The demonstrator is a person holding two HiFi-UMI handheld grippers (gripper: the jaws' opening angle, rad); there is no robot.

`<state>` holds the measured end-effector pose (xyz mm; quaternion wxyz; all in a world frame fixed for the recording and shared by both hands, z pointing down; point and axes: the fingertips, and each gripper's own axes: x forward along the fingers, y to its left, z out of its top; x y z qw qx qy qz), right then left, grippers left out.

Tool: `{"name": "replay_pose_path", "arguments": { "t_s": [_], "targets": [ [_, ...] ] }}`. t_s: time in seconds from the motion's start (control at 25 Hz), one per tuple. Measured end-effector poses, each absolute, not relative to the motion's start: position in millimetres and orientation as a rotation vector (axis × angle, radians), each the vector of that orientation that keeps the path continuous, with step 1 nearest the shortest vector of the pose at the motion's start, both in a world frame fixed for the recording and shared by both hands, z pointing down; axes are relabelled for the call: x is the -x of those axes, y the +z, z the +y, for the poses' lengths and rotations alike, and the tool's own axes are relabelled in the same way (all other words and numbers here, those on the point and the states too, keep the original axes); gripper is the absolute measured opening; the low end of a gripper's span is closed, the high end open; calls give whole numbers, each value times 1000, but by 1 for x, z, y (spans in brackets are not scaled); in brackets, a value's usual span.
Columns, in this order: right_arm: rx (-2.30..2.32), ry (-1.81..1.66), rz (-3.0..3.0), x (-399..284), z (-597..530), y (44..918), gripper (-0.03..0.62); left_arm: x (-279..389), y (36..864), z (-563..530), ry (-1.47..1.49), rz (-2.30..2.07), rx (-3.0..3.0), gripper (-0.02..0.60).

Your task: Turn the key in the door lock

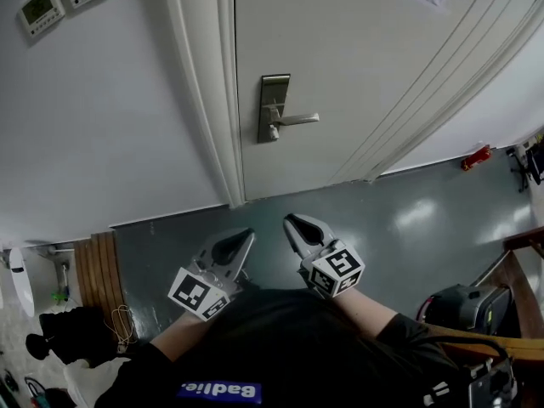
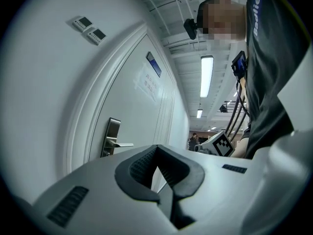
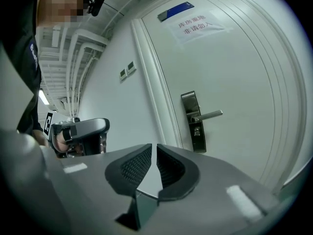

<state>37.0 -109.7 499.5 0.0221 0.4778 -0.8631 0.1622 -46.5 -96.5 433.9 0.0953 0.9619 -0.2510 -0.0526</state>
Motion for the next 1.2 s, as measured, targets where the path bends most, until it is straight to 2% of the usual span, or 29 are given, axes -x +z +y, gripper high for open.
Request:
{"name": "replay_pose_path", "arguments": {
  "t_s": [0.4, 0.84, 1.2],
  "targets": [
    [-1597, 693, -2663, -48, -177, 509, 28, 47, 431, -142, -131, -682, -2866, -6],
    [-1560, 933, -2650, -86, -245, 541, 64, 28, 424, -164, -75, -817, -2851, -6],
    [-1618, 1331, -2631, -105, -321, 575, 109, 27, 431, -179, -18, -920, -2815, -6]
  ]
}}
